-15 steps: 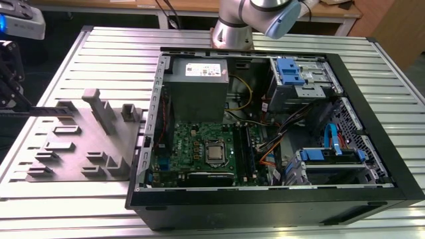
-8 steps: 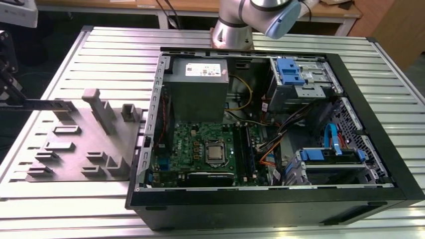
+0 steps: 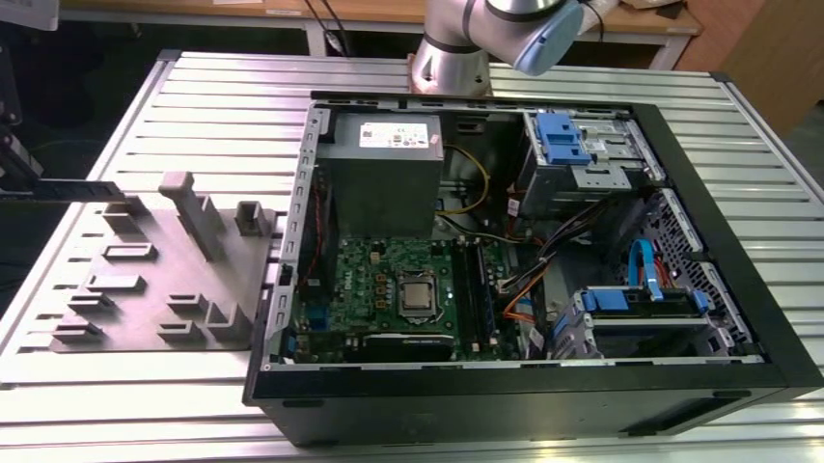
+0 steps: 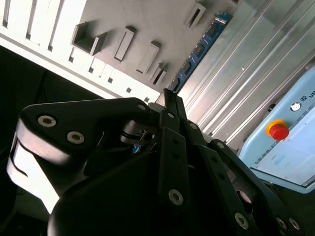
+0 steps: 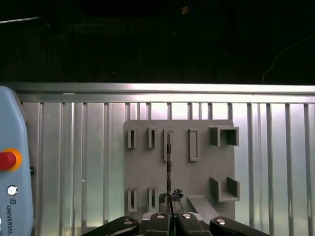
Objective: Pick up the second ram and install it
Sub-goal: 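Pick up the second ram and move it above second insertion slot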
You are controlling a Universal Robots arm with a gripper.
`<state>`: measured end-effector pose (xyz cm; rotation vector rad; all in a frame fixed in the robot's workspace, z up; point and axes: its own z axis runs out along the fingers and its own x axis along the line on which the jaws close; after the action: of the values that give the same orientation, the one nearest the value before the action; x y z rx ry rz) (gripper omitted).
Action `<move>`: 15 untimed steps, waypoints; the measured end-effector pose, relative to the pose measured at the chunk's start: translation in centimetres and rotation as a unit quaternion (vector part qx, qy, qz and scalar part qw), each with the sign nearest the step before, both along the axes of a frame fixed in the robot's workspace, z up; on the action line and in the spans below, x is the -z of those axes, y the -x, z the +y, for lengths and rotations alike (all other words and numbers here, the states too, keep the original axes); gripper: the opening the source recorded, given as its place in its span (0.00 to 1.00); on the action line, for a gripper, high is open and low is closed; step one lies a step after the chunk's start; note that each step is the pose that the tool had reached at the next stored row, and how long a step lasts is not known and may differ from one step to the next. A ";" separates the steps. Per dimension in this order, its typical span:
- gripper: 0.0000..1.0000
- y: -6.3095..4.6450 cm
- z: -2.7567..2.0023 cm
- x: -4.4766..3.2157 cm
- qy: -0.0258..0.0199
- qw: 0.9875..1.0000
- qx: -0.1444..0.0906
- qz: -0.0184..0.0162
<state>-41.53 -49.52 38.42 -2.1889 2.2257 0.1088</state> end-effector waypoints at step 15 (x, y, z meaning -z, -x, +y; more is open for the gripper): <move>0.09 -0.1 0.00 -0.63 -0.001 1.000 0.000 0.000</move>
<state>-41.46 -49.52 39.05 -2.1880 2.2244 0.1115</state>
